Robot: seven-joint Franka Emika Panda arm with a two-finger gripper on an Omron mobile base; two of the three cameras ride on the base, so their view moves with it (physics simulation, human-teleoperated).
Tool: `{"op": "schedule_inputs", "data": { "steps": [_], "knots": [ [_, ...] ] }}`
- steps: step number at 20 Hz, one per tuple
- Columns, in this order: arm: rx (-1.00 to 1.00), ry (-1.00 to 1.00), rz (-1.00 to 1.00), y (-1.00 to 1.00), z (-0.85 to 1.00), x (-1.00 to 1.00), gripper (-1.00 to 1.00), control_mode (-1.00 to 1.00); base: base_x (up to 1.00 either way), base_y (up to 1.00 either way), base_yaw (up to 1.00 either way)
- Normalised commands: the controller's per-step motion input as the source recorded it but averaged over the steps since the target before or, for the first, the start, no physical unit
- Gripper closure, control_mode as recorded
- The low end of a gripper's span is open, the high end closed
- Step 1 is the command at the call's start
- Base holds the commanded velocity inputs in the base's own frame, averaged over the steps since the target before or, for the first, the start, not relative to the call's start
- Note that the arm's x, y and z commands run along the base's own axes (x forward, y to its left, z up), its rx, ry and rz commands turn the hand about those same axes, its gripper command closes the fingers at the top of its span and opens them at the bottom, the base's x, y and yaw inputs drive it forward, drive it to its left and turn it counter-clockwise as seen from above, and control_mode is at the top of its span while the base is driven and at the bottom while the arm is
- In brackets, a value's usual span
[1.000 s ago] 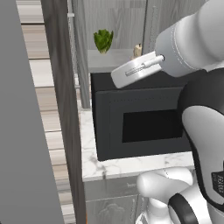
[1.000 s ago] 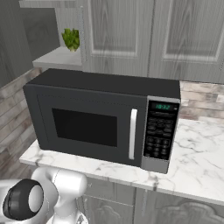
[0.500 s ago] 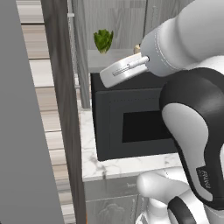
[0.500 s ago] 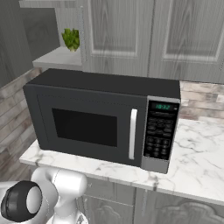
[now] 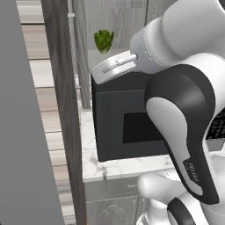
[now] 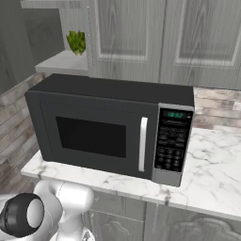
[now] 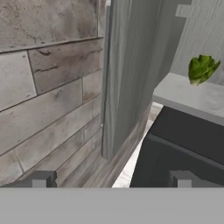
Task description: Pick the candle and candle from the dining table and place them in the open cabinet. Close the cabinet after placing the objects.
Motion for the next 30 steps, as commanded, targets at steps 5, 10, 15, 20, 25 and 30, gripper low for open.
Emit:
{"op": "schedule_inputs", "data": {
  "steps": [5, 10, 15, 20, 25, 30],
  "knots": [
    [0.0, 0.0, 0.0, 0.1, 0.0, 0.25, -1.0, -1.0, 0.0, 0.0, 0.0],
    [0.0, 0.0, 0.0, 0.19, 0.0, 0.15, -1.0, -1.0, 0.0, 0.0, 0.0],
    [0.0, 0.0, 0.0, 0.11, 0.0, 0.2, -1.0, -1.0, 0.0, 0.0, 0.0],
    [0.0, 0.0, 0.0, 0.08, -0.04, 0.25, -1.0, -1.0, 0.0, 0.0, 0.0],
    [0.0, 0.0, 0.0, 0.19, -0.1, 0.28, -1.0, -1.0, 0.0, 0.0, 0.0],
    [0.0, 0.0, 0.0, 0.11, -0.06, 0.25, -1.0, -1.0, 0.0, 0.0, 0.0]
  ]
}}
